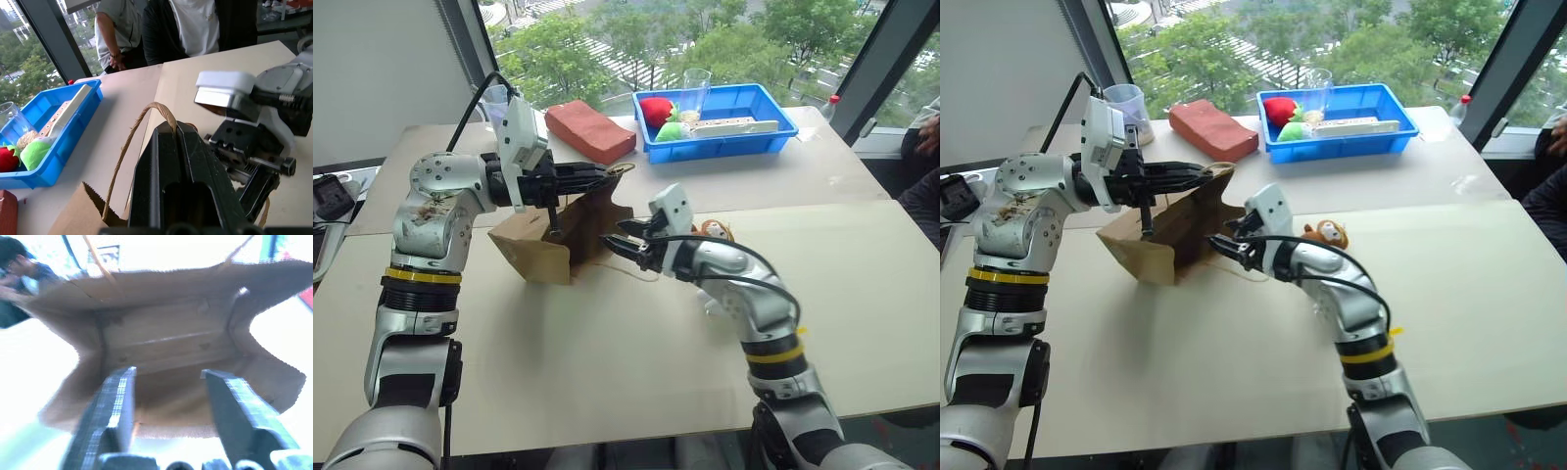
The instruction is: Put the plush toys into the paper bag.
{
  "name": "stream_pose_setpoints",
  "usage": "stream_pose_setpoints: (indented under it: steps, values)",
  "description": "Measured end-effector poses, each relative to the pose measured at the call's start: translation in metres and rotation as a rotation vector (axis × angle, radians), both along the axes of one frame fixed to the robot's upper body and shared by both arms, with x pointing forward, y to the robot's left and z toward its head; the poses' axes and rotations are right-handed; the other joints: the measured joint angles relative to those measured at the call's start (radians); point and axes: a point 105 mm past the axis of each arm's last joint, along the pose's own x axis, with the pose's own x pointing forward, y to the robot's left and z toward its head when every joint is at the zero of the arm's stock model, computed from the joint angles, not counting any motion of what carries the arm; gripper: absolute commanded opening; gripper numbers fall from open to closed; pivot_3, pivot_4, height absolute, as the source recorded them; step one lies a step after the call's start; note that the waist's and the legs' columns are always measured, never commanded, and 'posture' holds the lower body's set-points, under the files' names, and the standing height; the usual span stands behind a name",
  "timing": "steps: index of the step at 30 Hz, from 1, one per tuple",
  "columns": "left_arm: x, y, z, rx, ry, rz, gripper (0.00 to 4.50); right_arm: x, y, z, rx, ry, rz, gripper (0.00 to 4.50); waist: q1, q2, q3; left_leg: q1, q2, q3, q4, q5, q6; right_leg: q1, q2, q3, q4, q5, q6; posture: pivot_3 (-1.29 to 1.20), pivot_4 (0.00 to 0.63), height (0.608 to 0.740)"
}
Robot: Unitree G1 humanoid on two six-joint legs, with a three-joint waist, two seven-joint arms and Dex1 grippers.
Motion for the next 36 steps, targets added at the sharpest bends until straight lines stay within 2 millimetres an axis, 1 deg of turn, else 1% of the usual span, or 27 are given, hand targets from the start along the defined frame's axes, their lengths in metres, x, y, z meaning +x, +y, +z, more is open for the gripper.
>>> stream_pose_setpoints:
  steps: [2, 3, 4, 7, 9, 11, 15, 17, 19, 23, 29, 32, 33, 36]
  values:
    - [-0.001, 0.0, -0.002, 0.004, 0.003, -0.003, 0.0, -0.011, -0.018, 0.009, -0.015, -0.017, 0.008, 4.34, 0.008, 0.0, 0.0, 0.0, 0.0, 0.0, 0.0, 0.0, 0.001, 0.0, 0.0, 0.0, -0.001, 0.0, 0.0, 0.0, 0.15, 0.74]
    - [-0.002, 0.0, -0.003, 0.005, 0.005, -0.004, 0.0, -0.017, -0.03, 0.011, -0.029, -0.016, 0.0, 4.47, 0.014, 0.0, 0.0, 0.0, 0.0, 0.0, 0.0, -0.001, 0.001, 0.0, 0.0, -0.001, -0.001, 0.0, 0.0, 0.0, 0.15, 0.74]
    - [-0.002, 0.001, -0.004, 0.006, 0.01, -0.004, 0.0, -0.022, -0.044, 0.011, -0.043, -0.002, -0.017, 4.47, 0.02, 0.0, 0.0, 0.0, 0.0, 0.0, 0.0, -0.001, 0.001, 0.001, 0.0, -0.001, -0.002, 0.0, 0.0, 0.0, 0.15, 0.74]
    - [-0.004, 0.003, -0.008, 0.009, 0.023, -0.009, 0.0, -0.034, -0.074, 0.007, -0.121, 0.033, -0.059, 4.47, 0.025, 0.0, 0.0, 0.0, -0.001, 0.001, 0.0, -0.001, 0.001, 0.001, -0.001, 0.0, -0.002, 0.0, 0.0, 0.0, 0.15, 0.74]
    - [-0.008, 0.002, -0.009, 0.019, 0.036, -0.029, 0.0, -0.045, -0.105, -0.01, -0.26, 0.084, -0.112, 4.47, 0.032, 0.0, 0.0, 0.0, -0.001, 0.002, 0.0, -0.001, 0.003, 0.002, -0.001, -0.001, -0.003, 0.0, 0.0, 0.0, 0.15, 0.74]
    - [-0.01, 0.005, -0.011, 0.03, 0.049, -0.034, 0.0, -0.052, -0.132, -0.027, -0.353, 0.156, -0.162, 4.47, 0.038, -0.001, 0.0, 0.0, -0.001, 0.003, 0.001, -0.002, 0.003, 0.003, -0.001, 0.0, -0.004, 0.0, 0.0, 0.0, 0.15, 0.74]
    - [-0.013, 0.004, -0.01, 0.033, 0.047, -0.051, 0.0, -0.058, -0.154, -0.047, -0.43, 0.209, -0.187, 4.47, 0.037, -0.001, 0.001, 0.002, 0.0, 0.007, 0.002, -0.003, 0.005, 0.004, -0.001, 0.001, -0.005, 0.0, 0.0, 0.0, 0.15, 0.74]
    - [-0.013, 0.004, -0.01, 0.034, 0.048, -0.053, 0.0, -0.055, -0.162, -0.058, -0.452, 0.223, -0.219, 4.47, 0.038, -0.001, 0.001, 0.003, 0.0, 0.008, 0.004, -0.003, 0.006, 0.004, -0.001, 0.001, -0.005, 0.0, 0.0, 0.0, 0.15, 0.74]
    - [-0.013, 0.004, -0.01, 0.034, 0.049, -0.054, 0.0, -0.051, -0.166, -0.07, -0.476, 0.227, -0.236, 4.47, 0.039, -0.001, 0.001, 0.003, 0.0, 0.008, 0.006, -0.003, 0.005, 0.004, -0.001, 0.002, -0.005, 0.0, 0.0, 0.0, 0.15, 0.74]
    - [-0.013, 0.004, -0.01, 0.034, 0.052, -0.053, 0.0, -0.047, -0.163, -0.08, -0.461, 0.223, -0.239, 3.35, 0.047, -0.001, 0.001, 0.002, 0.0, 0.008, 0.008, -0.003, 0.006, 0.004, -0.001, 0.002, -0.005, 0.0, 0.0, 0.0, 0.15, 0.74]
    - [-0.013, 0.005, -0.01, 0.038, 0.054, -0.048, 0.0, -0.047, -0.167, -0.084, -0.466, 0.205, -0.237, 1.19, 0.054, -0.001, 0.001, 0.002, 0.0, 0.008, 0.009, -0.003, 0.006, 0.005, -0.001, 0.002, -0.006, 0.0, 0.0, 0.0, 0.15, 0.74]
    - [-0.013, 0.005, -0.01, 0.038, 0.054, -0.047, 0.0, -0.047, -0.165, -0.081, -0.458, 0.198, -0.225, 0.26, 0.053, -0.001, 0.001, 0.002, 0.0, 0.008, 0.009, -0.003, 0.006, 0.005, -0.001, 0.002, -0.006, 0.0, 0.0, 0.0, 0.15, 0.74]
    - [-0.013, 0.005, -0.01, 0.038, 0.054, -0.047, 0.0, -0.046, -0.163, -0.079, -0.445, 0.196, -0.217, 0.02, 0.053, -0.001, 0.001, 0.002, 0.0, 0.008, 0.009, -0.003, 0.006, 0.005, -0.001, 0.002, -0.006, 0.0, 0.0, 0.0, 0.15, 0.74]
    - [-0.013, 0.005, -0.009, 0.038, 0.053, -0.048, 0.0, -0.043, -0.144, -0.062, -0.364, 0.177, -0.155, 0.02, 0.047, -0.001, 0.001, 0.002, 0.001, 0.008, 0.009, -0.003, 0.006, 0.005, -0.001, 0.002, -0.006, 0.0, 0.0, 0.0, 0.15, 0.74]
